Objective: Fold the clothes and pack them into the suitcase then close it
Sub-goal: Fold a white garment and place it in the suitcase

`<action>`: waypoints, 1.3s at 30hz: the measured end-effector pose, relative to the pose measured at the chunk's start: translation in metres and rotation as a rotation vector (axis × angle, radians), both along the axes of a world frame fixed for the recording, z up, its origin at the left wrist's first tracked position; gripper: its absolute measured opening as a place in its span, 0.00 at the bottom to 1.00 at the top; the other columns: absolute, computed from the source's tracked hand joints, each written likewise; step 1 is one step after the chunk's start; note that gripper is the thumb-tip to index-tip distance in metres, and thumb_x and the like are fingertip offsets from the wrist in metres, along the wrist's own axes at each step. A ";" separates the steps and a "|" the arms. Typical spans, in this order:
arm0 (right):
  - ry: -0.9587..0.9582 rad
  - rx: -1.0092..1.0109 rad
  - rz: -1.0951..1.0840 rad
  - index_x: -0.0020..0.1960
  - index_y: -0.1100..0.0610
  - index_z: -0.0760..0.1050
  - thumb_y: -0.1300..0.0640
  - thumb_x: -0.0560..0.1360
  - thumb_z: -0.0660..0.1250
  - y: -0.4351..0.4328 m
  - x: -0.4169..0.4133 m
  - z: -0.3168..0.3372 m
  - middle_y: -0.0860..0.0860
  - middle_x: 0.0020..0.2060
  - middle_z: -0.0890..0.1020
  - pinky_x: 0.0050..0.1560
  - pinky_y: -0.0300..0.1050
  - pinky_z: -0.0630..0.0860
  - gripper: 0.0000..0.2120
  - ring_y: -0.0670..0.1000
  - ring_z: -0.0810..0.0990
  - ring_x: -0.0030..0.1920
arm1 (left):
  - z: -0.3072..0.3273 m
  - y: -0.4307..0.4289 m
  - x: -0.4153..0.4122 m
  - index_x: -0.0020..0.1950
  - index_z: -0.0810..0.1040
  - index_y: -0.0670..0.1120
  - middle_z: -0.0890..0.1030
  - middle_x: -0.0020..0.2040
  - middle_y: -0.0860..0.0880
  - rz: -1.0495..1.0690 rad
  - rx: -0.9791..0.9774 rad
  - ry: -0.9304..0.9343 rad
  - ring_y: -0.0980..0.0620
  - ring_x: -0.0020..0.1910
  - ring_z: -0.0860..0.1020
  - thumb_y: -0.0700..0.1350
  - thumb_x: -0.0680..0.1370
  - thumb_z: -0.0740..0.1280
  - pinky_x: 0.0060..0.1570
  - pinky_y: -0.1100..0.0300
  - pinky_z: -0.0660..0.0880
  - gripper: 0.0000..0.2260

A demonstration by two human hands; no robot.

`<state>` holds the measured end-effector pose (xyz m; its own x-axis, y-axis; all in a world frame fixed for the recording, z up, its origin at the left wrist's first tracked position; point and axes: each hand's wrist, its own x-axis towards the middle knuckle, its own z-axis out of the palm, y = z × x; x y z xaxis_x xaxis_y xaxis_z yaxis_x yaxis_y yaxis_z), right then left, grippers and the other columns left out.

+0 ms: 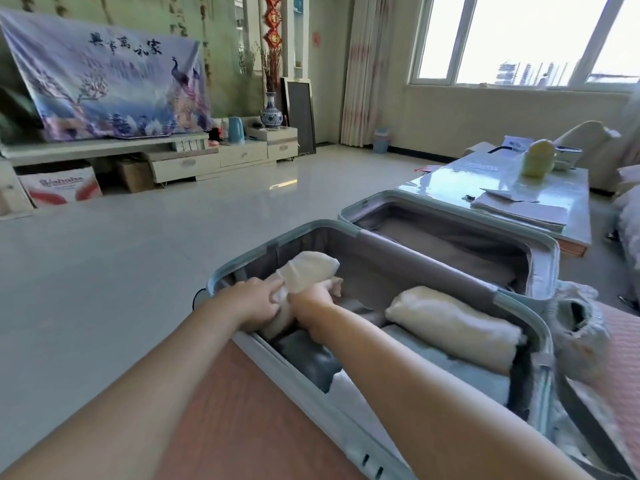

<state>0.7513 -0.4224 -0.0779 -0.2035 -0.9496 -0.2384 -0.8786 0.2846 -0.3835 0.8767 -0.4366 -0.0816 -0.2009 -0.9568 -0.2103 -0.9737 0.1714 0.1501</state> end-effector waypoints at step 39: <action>0.121 -0.271 0.546 0.72 0.37 0.68 0.50 0.76 0.56 0.003 -0.054 -0.022 0.40 0.75 0.66 0.74 0.55 0.59 0.25 0.50 0.65 0.75 | 0.061 -0.021 -0.016 0.62 0.79 0.47 0.79 0.59 0.46 -0.189 -0.151 -0.481 0.42 0.55 0.79 0.40 0.76 0.69 0.45 0.57 0.69 0.15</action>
<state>0.6969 -0.4194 -0.1002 0.3183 -0.9478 0.0203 -0.9117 -0.3119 -0.2676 0.8610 -0.4576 -0.0211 -0.2877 -0.9398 -0.1843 -0.8765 0.3359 -0.3447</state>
